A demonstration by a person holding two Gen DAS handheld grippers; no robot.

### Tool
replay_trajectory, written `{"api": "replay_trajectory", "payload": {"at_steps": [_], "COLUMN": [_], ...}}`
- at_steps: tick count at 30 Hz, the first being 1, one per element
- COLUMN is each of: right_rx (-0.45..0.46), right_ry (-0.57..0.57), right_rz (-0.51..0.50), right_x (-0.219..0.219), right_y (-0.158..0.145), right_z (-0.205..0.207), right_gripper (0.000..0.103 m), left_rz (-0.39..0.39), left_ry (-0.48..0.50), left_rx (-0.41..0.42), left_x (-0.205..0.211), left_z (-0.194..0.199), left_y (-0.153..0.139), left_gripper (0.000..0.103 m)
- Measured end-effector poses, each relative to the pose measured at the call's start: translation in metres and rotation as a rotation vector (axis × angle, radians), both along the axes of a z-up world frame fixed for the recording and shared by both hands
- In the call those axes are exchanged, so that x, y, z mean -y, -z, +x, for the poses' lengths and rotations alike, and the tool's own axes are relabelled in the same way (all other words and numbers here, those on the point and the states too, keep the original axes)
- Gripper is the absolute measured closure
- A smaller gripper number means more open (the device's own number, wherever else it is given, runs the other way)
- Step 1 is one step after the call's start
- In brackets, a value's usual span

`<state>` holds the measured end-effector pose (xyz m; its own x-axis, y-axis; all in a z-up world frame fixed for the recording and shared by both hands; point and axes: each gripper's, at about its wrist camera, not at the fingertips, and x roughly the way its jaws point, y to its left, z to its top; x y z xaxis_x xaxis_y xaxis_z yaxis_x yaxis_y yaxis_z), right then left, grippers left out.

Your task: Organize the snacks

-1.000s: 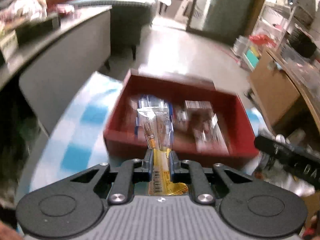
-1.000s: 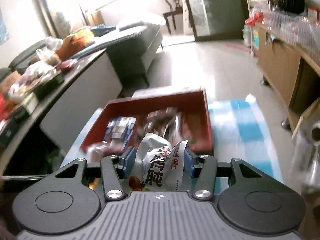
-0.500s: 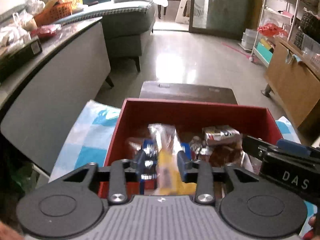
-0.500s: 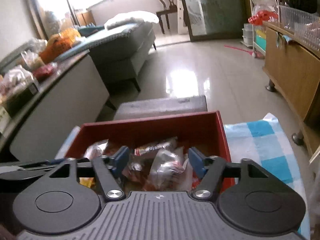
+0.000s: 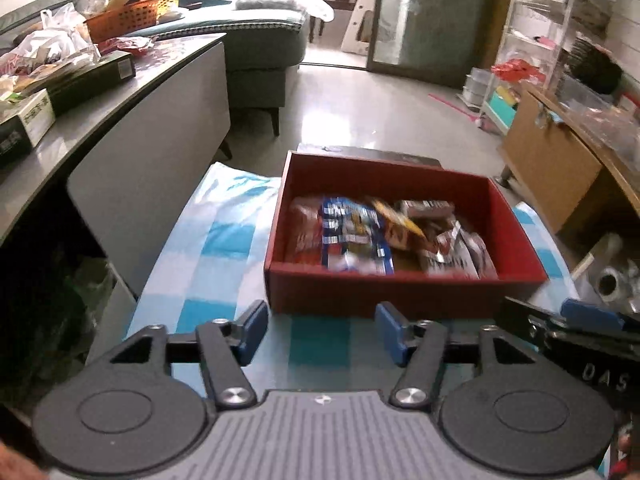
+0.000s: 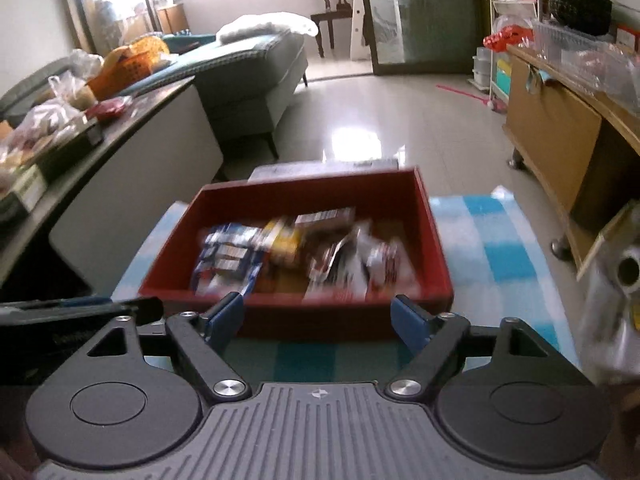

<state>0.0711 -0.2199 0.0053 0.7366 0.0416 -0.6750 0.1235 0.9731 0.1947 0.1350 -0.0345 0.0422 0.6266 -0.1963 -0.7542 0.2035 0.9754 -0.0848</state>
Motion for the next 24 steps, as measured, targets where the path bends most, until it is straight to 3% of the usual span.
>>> {"api": "replay_trajectory", "payload": {"at_steps": [8,24], "right_rx": [-0.004,-0.03], "right_ry": [-0.015,-0.011], "right_rz": [0.016,0.005], "right_x": [-0.025,-0.04], "right_y": [0.0,0.007], "right_z": [-0.052,-0.109], "right_gripper": [0.017,0.017], "left_rz": [0.007,0.085], "left_ry": [0.031,0.078], "left_rx": [0.026,0.035], "left_x": [-0.019,-0.021], "left_z": [-0.057,-0.109], "left_y": [0.0,0.002], "left_gripper": [0.036,0.035]}}
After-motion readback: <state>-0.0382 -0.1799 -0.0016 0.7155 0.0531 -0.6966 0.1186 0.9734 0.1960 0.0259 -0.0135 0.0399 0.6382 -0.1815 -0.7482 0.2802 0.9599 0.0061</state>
